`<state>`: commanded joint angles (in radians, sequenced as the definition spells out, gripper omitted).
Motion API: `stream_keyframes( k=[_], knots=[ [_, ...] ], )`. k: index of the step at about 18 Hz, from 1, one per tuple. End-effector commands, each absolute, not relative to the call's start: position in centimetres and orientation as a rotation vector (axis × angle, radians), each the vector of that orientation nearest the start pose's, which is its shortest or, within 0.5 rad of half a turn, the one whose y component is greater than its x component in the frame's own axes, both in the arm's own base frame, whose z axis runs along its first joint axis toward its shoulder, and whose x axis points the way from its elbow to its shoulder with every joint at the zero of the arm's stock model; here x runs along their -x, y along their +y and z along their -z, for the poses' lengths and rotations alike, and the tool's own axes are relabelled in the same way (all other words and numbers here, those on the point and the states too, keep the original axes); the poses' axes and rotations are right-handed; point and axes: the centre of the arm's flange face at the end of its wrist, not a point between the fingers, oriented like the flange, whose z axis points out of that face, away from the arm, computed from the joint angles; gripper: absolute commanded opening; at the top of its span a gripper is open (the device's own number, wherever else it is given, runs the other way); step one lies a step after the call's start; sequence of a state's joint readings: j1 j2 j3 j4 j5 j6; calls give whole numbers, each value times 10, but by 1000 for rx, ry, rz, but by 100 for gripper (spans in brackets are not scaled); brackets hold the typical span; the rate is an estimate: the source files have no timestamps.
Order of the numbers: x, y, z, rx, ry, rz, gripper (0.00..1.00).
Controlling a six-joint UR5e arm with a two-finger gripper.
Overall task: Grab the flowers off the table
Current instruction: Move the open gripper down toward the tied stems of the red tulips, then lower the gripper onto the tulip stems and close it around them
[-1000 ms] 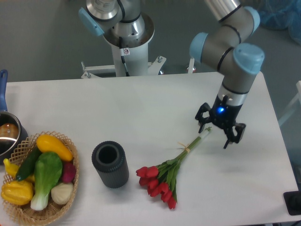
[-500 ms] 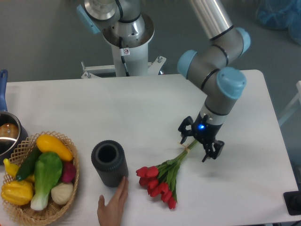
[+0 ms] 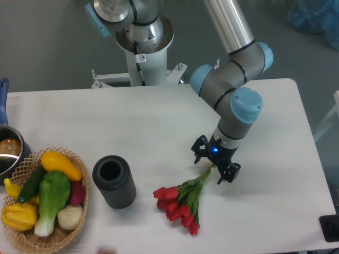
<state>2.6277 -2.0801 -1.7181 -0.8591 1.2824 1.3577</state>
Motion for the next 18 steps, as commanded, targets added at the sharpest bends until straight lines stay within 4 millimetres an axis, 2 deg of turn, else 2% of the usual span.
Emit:
stream_keyframes(
  k=[8,11,13,14,18],
  knots=[
    [458,456,-197,2821,422,76,100],
    [459,454,-193,2860,434,61,99],
    [458,455,-192,2860,436,63,93],
    [458,454,-191,2861,434,65,87],
    [458,455,-191,2861,434,63,78]
  ],
)
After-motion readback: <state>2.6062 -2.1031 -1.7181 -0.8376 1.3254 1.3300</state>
